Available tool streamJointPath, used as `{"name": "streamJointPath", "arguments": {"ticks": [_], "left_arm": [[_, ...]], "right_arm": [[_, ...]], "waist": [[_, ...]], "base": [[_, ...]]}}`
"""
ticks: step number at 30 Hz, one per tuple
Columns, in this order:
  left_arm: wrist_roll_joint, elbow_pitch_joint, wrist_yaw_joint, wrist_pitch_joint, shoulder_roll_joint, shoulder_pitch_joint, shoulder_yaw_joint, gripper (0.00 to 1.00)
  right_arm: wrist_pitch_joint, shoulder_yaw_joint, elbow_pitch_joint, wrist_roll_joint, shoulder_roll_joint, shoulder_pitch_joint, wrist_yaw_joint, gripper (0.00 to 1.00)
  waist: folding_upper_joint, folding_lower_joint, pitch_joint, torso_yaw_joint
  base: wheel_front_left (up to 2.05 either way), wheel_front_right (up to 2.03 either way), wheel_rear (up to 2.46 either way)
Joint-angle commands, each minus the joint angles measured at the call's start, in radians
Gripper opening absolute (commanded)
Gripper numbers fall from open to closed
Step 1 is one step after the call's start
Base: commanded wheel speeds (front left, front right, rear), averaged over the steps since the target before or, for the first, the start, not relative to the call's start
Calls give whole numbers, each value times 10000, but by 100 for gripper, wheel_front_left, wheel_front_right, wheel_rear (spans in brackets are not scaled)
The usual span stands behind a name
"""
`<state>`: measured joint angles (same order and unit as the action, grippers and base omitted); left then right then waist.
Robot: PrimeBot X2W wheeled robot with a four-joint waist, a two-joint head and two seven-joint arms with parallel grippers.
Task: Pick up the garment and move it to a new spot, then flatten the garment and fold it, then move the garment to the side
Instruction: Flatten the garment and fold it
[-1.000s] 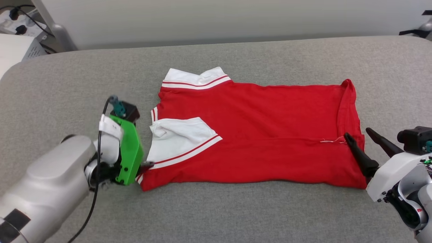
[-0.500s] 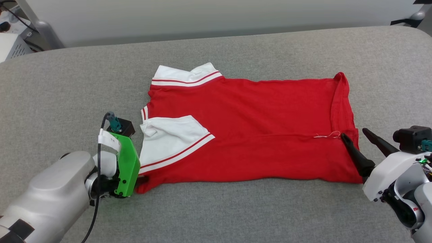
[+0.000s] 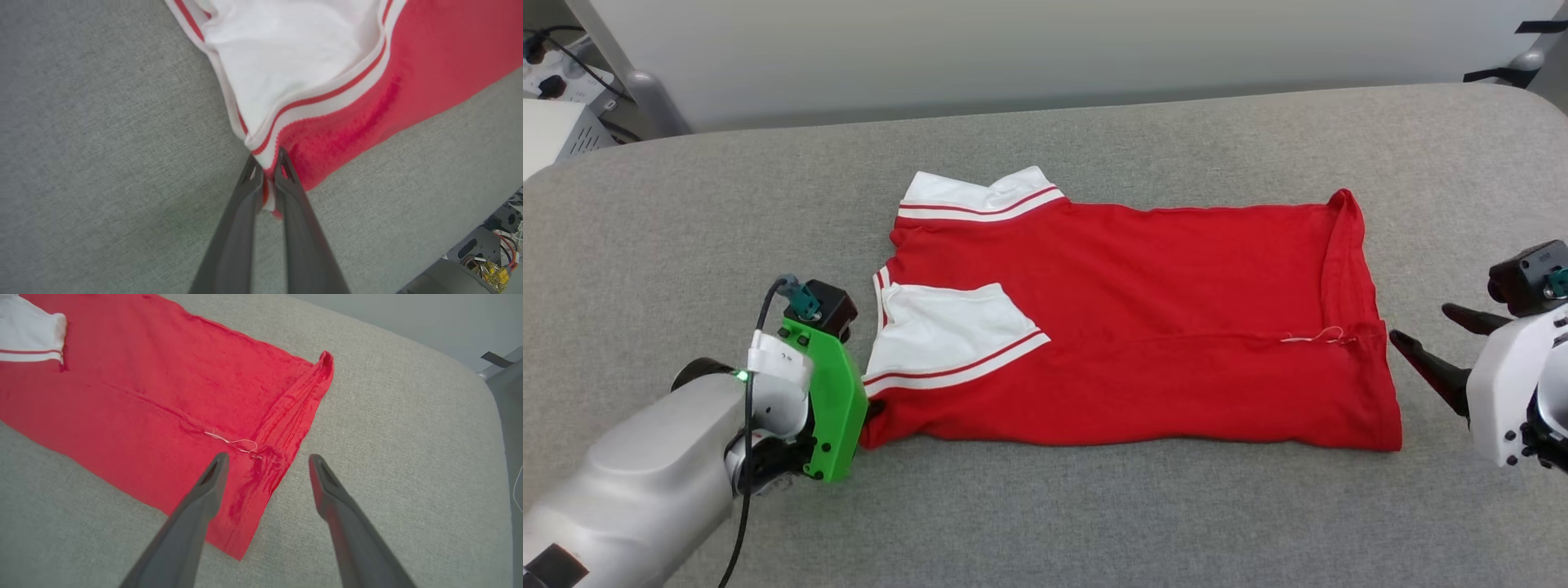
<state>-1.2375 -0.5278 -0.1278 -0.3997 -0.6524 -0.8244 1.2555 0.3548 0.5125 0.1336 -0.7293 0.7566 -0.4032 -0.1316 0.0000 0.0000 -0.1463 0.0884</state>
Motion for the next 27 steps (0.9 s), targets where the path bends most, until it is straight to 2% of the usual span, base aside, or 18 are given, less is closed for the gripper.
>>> {"name": "streamJointPath", "arguments": {"ticks": [1, 6, 12, 21, 27], "left_arm": [[104, 160, -29, 136, -174, -195, -12, 0], [177, 593, -29, 351, -398, -381, -35, 0], [297, 800, -29, 413, -480, -547, -18, 0], [521, 851, -29, 478, -468, -696, 18, 0], [513, 723, -29, 587, -226, -504, 49, 0]], "right_arm": [[634, 183, -162, -286, 241, -214, 9, 100], [2115, 463, -280, -841, 608, -430, 9, 100], [2633, 894, 441, -614, 272, -638, 9, 100], [2177, 1396, 2453, -564, -757, -909, 9, 100], [1679, 2009, 3433, -923, -1274, -804, 9, 100]], "waist": [[0, 0, -11, -26], [0, 0, -141, -107], [0, 0, -398, -223], [0, 0, -878, -385], [0, 0, -1028, -495]], "base": [[0, 0, 0], [0, 0, 0], [0, 0, 0], [0, 0, 0], [0, 0, 0]]}}
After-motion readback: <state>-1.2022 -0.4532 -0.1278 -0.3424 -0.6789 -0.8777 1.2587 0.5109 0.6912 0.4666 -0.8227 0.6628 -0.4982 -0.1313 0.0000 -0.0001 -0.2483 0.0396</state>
